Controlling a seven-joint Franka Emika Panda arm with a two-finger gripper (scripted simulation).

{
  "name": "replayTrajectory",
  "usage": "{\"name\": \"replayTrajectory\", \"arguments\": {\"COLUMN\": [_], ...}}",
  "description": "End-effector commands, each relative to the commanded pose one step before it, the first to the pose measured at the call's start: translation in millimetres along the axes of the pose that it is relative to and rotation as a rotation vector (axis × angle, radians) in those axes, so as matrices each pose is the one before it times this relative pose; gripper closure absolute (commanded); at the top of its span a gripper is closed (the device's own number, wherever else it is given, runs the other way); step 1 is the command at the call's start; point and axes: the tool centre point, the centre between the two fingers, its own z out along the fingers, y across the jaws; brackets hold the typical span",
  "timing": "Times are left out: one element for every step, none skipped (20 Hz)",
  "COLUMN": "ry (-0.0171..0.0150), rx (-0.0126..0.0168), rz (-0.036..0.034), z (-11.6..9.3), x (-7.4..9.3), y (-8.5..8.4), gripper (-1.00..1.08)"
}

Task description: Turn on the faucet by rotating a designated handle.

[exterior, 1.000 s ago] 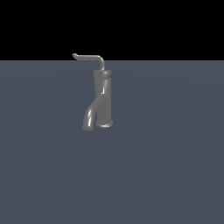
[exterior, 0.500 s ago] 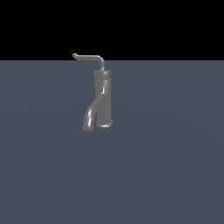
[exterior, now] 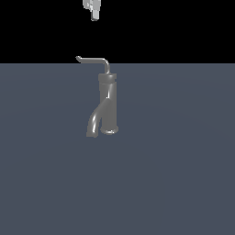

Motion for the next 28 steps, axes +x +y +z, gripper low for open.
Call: {"name": "replayTrajectory", "arguments": {"ry": [0.00578, 0.00271, 0.0029, 0.00308, 0.00325, 0.00343, 0.00359, 0.00375, 0.0039, 0.00404, 0.00417, 0.00422, 0.00414, 0.00401, 0.00385, 0.00368, 0.00349, 0.00329, 0.00307, 0.00285, 0.00262, 0.00238, 0.00214, 0.00189, 0.00165, 0.00139, 0.00115, 0.00089], "rx": [-0.00124, -0.00053, -0.00045, -0.00036, -0.00026, -0.00014, -0.00002, 0.00011, 0.00025, 0.0004, 0.00056, 0.00071, 0.00083, 0.00093, 0.00101, 0.00107, 0.00111, 0.00113, 0.00113, 0.00111, 0.00108, 0.00103, 0.00096, 0.00088, 0.00079, 0.00068, 0.00058, 0.00045], "rz": [0.06383, 0.02474, 0.02468, 0.0246, 0.02451, 0.02443, 0.02433, 0.02423, 0.02413, 0.02403, 0.02387, 0.02336, 0.02225, 0.02096, 0.01967, 0.0184, 0.01714, 0.01589, 0.01467, 0.01343, 0.01224, 0.01103, 0.00984, 0.00865, 0.0075, 0.00633, 0.00519, 0.00399], "z": [10.54, 4.31, 4.37, 4.44, 4.5, 4.56, 4.62, 4.68, 4.73, 4.79, 4.83, 4.8, 4.63, 4.42, 4.2, 3.97, 3.74, 3.5, 3.26, 3.01, 2.76, 2.51, 2.25, 1.99, 1.73, 1.47, 1.2, 0.94], "x": [0.55, -0.21, -0.39, -0.57, -0.75, -0.93, -1.11, -1.29, -1.46, -1.63, -1.8, -1.93, -1.99, -2.01, -2.01, -1.99, -1.95, -1.89, -1.8, -1.72, -1.6, -1.49, -1.36, -1.23, -1.06, -0.92, -0.74, -0.61], "y": [-13.49, -5.2, -5.15, -5.09, -5.03, -4.96, -4.88, -4.79, -4.7, -4.6, -4.48, -4.3, -4.01, -3.69, -3.38, -3.09, -2.81, -2.54, -2.29, -2.05, -1.83, -1.61, -1.41, -1.21, -1.04, -0.86, -0.7, -0.53], "gripper": [1.08, 1.08, 1.08, 1.08, 1.08, 1.08, 1.08, 1.08, 1.08, 1.08, 1.08, 1.08, 1.08, 1.08, 1.08, 1.08, 1.08, 1.08, 1.08, 1.08, 1.08, 1.08, 1.08, 1.08, 1.08, 1.08, 1.08, 1.08]}}
